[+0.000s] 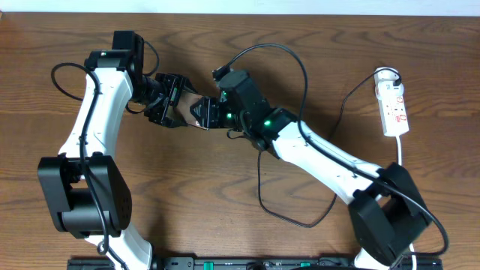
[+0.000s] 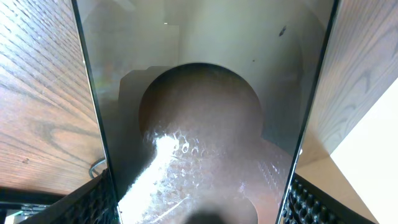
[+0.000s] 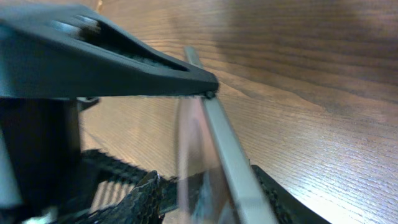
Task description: Plug charger to phone and switch on socket
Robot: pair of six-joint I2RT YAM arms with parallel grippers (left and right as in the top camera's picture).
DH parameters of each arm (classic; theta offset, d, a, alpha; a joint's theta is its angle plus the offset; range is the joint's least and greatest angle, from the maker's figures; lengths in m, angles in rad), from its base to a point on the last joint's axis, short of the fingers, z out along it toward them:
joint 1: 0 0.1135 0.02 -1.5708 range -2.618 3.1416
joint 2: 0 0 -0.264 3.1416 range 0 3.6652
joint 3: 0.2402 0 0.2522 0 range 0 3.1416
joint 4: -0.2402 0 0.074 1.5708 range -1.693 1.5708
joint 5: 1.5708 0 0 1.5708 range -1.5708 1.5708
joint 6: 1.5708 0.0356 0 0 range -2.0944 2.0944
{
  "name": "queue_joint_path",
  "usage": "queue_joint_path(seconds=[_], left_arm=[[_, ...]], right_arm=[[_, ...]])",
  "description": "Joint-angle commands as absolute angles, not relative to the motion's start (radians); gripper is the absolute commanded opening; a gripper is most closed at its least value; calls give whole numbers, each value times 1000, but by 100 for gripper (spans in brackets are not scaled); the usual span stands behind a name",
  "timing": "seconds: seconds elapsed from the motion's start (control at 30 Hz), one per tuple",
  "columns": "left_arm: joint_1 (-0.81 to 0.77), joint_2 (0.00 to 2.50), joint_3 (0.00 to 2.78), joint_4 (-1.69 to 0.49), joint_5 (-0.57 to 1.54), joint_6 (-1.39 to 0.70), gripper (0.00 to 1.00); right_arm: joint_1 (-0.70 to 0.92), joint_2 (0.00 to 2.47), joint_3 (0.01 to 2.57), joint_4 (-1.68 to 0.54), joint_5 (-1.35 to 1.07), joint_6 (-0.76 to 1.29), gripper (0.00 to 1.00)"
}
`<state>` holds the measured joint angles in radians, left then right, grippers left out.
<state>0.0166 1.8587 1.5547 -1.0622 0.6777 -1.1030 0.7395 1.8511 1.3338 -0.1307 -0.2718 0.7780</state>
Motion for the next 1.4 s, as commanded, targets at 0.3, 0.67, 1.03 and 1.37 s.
queue_joint_path(seconds=[0.3,0.67,1.03,1.37], left_arm=[[14,1833,1587,-1065,746,-1113,54],[14,1833,1587,-1065,744,-1113,69],[18,1833,1587,-1044,718,-911,84],[17,1833,1587,-826,1006,-651,82]], right_arm=[[761,1916,1331,-41,-245,793,19],[755,1911,1331,-26,-246,815,1],[616,1800,1331,-228,-257,870,1],[479,1646,1331,-242,-268,1224,1]])
